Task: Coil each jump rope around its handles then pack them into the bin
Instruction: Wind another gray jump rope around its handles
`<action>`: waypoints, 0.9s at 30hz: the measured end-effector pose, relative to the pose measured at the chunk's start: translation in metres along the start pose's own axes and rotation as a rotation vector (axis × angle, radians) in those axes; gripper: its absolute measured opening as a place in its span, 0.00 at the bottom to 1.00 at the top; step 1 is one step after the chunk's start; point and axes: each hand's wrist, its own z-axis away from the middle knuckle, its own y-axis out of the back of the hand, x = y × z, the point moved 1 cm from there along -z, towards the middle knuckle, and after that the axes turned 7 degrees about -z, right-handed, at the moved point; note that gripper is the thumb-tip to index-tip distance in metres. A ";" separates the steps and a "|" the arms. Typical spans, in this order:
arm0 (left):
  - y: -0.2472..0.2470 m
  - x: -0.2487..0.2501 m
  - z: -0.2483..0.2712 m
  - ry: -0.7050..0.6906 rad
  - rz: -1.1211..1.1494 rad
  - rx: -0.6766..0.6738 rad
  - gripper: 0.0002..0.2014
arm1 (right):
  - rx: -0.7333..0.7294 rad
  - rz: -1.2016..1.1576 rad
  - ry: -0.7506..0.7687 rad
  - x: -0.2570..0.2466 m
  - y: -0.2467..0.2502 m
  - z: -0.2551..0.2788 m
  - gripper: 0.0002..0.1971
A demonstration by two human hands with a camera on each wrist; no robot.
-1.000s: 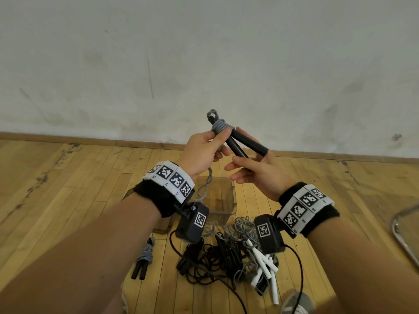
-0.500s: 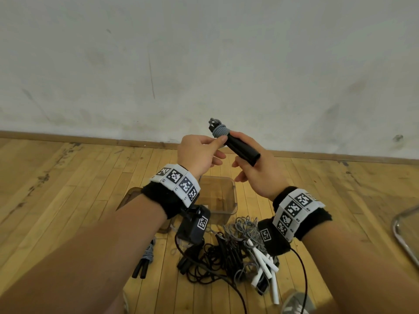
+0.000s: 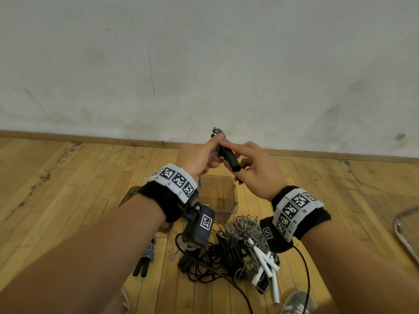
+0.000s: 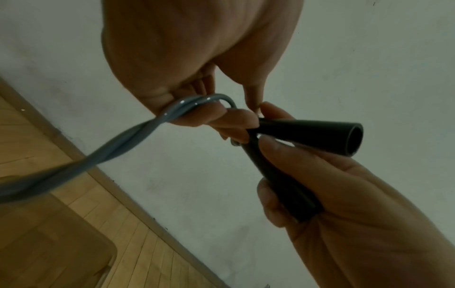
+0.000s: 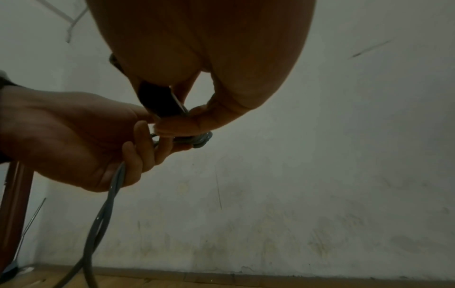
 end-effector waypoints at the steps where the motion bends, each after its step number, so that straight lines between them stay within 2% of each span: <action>1: 0.000 0.000 0.000 0.015 0.023 -0.009 0.24 | -0.005 0.039 0.003 0.001 0.001 -0.001 0.26; 7: 0.000 0.003 -0.003 0.080 0.125 -0.073 0.23 | -0.013 0.041 -0.046 0.000 0.007 -0.002 0.29; 9: 0.001 0.005 -0.004 0.093 0.177 -0.088 0.22 | 0.038 -0.174 -0.145 -0.003 0.008 0.000 0.29; 12: 0.002 0.007 -0.003 0.074 0.210 -0.098 0.20 | 0.150 -0.620 -0.395 -0.004 0.009 0.000 0.21; 13: 0.002 0.008 -0.003 0.055 0.205 -0.104 0.19 | 0.138 -0.676 -0.447 -0.005 0.009 0.001 0.21; 16: 0.000 0.008 -0.002 -0.018 0.130 -0.117 0.18 | 0.041 -0.474 -0.476 -0.003 0.008 0.002 0.33; 19: -0.003 0.010 0.003 -0.090 0.047 -0.135 0.16 | 0.011 -0.232 -0.382 -0.003 0.005 0.003 0.26; 22: -0.004 0.011 0.007 -0.144 -0.016 -0.108 0.16 | -0.016 -0.088 -0.280 -0.005 0.002 0.004 0.21; 27: -0.002 0.011 0.009 -0.167 -0.028 -0.101 0.14 | -0.044 -0.095 -0.241 -0.006 0.003 0.005 0.18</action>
